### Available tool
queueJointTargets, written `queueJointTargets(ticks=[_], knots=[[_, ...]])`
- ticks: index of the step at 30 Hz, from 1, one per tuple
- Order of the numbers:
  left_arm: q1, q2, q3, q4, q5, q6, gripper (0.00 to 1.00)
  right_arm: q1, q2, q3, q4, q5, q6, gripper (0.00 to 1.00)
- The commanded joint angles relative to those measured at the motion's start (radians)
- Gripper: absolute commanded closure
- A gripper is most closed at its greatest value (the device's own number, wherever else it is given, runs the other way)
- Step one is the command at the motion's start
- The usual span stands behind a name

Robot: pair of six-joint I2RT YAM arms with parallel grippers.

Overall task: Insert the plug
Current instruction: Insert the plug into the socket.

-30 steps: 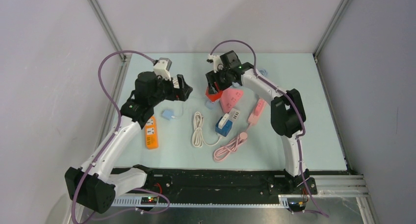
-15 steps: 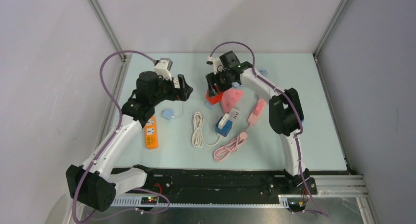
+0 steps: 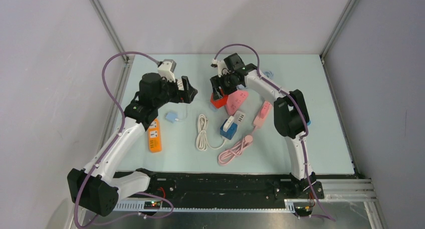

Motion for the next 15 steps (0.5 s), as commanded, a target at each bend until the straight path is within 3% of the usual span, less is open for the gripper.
queueJointTargets(ticks=[1,15], knots=[[0.008,-0.006,0.004,0.027,0.021,-0.007,0.00,0.006,0.009,0.045,0.031,0.024,-0.005,0.90],[0.011,-0.016,-0.003,0.028,0.024,-0.007,0.00,0.028,0.026,0.052,0.056,0.083,-0.032,0.90]])
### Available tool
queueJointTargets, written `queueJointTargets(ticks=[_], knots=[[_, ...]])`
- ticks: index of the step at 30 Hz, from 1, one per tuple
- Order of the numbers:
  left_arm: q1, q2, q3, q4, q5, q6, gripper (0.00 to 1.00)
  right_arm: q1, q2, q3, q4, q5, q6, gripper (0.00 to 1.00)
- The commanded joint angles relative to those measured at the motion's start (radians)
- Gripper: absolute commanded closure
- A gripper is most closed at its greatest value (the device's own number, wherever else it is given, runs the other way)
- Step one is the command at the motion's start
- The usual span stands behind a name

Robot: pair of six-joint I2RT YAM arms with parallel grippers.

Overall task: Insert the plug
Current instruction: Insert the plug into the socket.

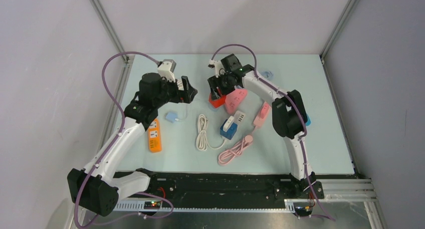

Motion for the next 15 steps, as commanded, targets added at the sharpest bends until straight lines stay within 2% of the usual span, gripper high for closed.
queueJointTargets(ticks=[1,9,15], knots=[[0.010,-0.017,-0.006,0.027,0.021,-0.008,0.00,0.006,0.017,0.041,0.035,0.050,-0.030,0.90],[0.012,-0.022,-0.011,0.027,0.024,-0.008,0.00,0.005,0.016,0.029,0.021,0.134,-0.061,0.90],[0.012,-0.023,-0.014,0.028,0.025,-0.008,0.00,0.004,0.023,0.042,0.026,0.135,-0.058,0.90]])
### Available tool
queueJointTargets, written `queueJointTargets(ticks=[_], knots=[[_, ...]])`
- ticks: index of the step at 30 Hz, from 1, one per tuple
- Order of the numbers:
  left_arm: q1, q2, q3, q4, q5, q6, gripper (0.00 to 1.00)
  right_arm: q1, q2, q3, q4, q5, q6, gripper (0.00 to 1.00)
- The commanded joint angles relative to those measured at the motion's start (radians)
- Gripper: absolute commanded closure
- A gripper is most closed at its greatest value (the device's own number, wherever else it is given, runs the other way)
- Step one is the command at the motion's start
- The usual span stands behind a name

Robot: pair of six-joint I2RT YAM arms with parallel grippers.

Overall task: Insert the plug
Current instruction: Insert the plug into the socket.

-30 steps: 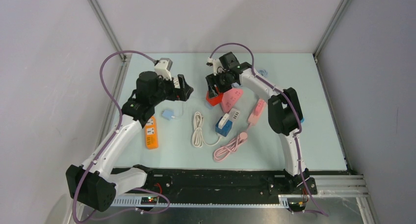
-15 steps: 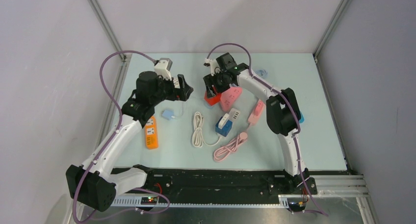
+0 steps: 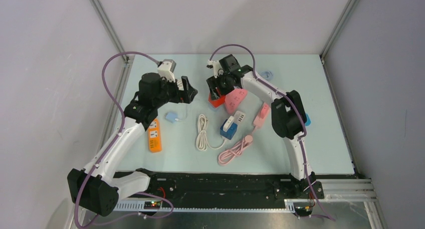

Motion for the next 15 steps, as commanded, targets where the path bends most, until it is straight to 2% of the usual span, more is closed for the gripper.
queueJointTargets(ticks=[1,9,15], knots=[[0.007,-0.023,-0.014,0.027,0.012,-0.008,0.00,-0.011,0.029,0.049,0.009,0.081,-0.039,0.90],[0.008,-0.032,-0.021,0.027,0.014,-0.009,0.00,-0.008,0.044,0.060,-0.037,0.058,-0.076,0.90],[0.008,-0.037,-0.026,0.027,0.015,-0.009,0.00,0.008,0.035,-0.012,-0.044,0.142,-0.162,0.90]])
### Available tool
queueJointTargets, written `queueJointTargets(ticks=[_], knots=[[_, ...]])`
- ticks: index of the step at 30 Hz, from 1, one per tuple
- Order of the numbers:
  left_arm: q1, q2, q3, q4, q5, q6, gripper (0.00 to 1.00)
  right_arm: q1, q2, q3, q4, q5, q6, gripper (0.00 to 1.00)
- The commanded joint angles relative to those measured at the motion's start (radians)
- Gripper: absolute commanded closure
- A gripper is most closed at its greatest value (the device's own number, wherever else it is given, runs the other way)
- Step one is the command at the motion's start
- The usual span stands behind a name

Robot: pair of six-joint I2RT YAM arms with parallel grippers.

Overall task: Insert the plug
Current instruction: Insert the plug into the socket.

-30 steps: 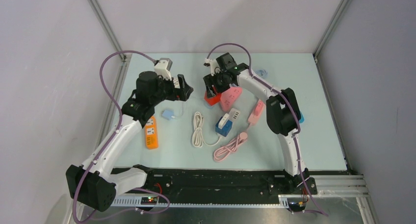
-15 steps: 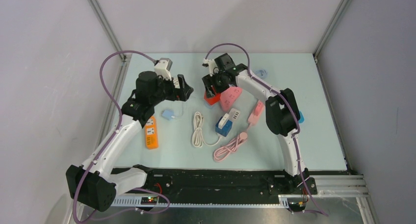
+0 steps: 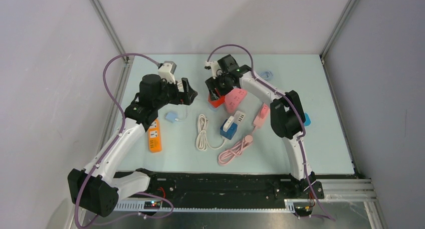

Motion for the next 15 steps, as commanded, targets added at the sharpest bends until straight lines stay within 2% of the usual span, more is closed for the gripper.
queueJointTargets(ticks=[1,6,15], knots=[[0.008,-0.034,-0.005,0.028,0.013,-0.009,0.00,0.000,0.017,-0.044,-0.017,0.147,-0.118,0.90],[0.008,-0.035,-0.006,0.029,0.020,-0.009,0.00,-0.010,0.012,-0.060,0.008,0.215,-0.172,0.91],[0.009,-0.038,-0.008,0.028,0.021,-0.002,0.00,-0.016,0.025,-0.041,0.003,0.208,-0.190,0.91]])
